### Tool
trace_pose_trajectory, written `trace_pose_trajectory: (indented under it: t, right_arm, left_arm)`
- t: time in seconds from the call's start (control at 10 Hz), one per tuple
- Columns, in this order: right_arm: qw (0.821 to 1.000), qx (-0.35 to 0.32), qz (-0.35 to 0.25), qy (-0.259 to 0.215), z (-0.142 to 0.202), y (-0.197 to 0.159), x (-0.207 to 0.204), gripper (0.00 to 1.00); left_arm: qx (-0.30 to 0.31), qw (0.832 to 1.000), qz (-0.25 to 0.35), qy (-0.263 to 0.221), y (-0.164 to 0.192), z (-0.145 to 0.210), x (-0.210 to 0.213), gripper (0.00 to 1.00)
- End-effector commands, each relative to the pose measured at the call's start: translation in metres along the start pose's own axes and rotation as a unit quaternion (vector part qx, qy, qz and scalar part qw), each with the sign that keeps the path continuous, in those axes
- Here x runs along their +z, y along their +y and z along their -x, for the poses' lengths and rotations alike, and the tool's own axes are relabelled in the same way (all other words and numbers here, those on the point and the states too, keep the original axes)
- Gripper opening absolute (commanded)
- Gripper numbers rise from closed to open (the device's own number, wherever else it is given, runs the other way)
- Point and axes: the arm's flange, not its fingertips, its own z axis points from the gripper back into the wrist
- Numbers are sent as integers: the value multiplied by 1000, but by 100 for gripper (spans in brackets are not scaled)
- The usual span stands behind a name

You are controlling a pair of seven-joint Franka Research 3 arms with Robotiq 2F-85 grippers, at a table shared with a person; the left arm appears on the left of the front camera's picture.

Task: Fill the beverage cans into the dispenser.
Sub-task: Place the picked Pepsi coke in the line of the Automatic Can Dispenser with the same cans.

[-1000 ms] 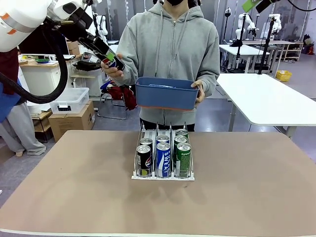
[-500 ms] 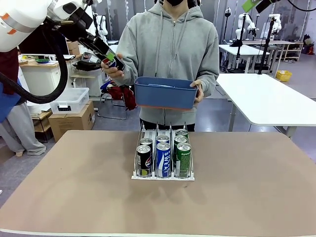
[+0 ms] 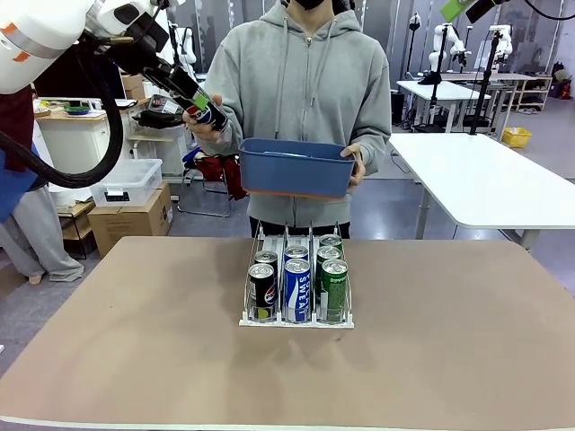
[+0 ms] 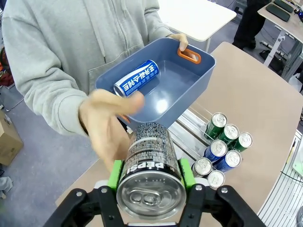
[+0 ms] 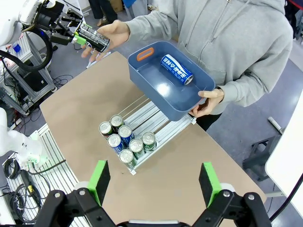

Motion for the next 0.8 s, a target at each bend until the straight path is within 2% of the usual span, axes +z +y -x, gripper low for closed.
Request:
trace_pose_trajectory:
  t: [0.0,0.7]
  right_arm:
    - [1000,-1,0,0,2,0,0,100]
    - [1000,-1,0,0,2,0,0,100]
  left_arm:
    - [-3,1000,-2,-1,1,0,3,0]
    - [-3,1000,-2,-1,1,0,3,0]
